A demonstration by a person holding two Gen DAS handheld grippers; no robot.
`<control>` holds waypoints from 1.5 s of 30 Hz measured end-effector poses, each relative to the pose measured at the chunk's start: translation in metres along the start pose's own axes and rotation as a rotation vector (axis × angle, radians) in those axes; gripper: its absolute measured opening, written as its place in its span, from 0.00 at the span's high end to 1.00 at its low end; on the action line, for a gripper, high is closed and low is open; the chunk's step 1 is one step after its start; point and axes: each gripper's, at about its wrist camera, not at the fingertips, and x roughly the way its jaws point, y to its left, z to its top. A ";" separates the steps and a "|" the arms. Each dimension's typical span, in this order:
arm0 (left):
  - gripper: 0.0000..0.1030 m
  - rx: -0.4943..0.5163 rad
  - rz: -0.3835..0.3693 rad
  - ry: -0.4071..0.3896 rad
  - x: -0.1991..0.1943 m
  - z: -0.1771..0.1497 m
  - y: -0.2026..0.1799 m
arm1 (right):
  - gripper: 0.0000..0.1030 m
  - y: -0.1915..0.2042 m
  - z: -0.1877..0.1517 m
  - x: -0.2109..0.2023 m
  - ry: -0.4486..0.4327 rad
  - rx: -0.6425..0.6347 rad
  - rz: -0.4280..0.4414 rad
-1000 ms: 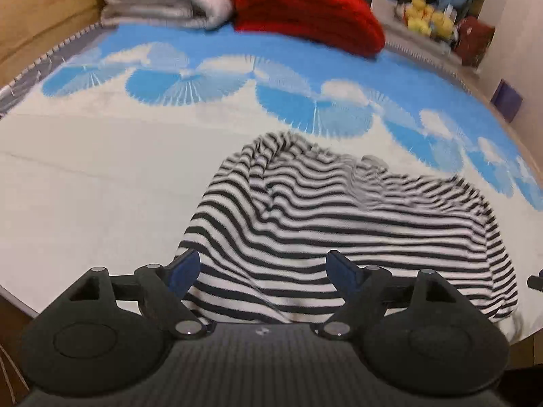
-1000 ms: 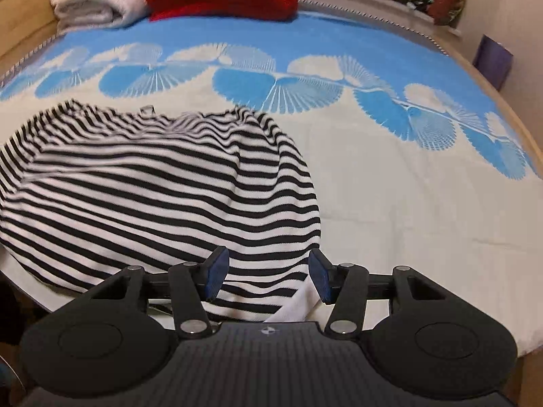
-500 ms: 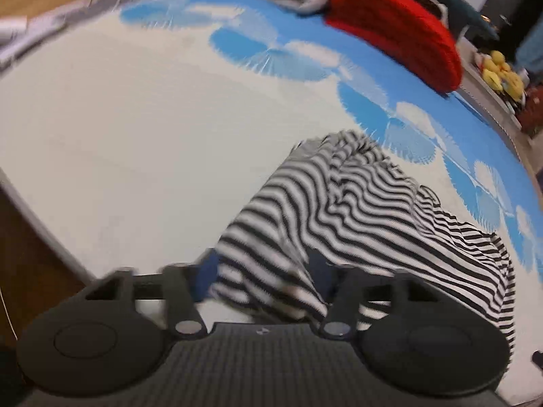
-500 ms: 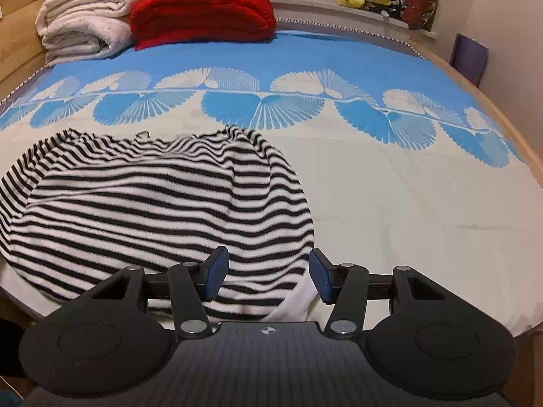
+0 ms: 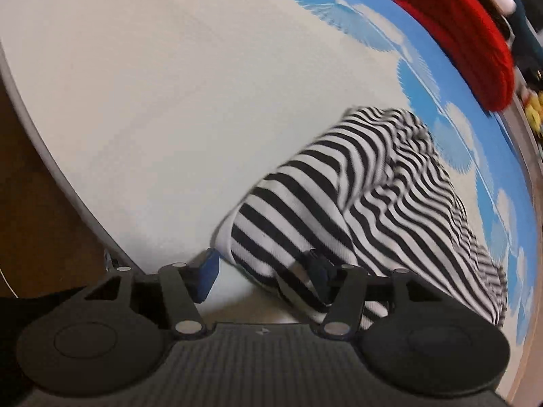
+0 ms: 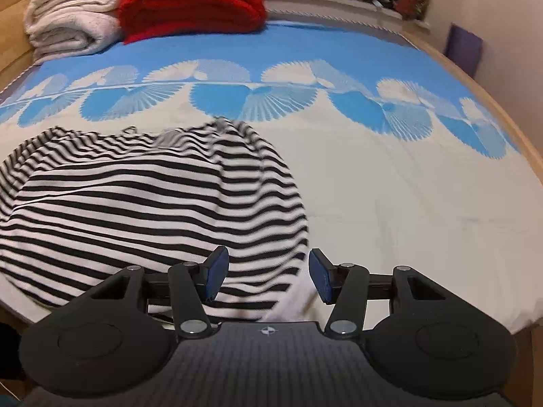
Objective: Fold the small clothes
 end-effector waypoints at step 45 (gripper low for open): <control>0.55 1.088 -0.424 -0.131 -0.069 -0.206 -0.308 | 0.47 -0.146 -0.026 -0.018 -0.060 0.643 0.056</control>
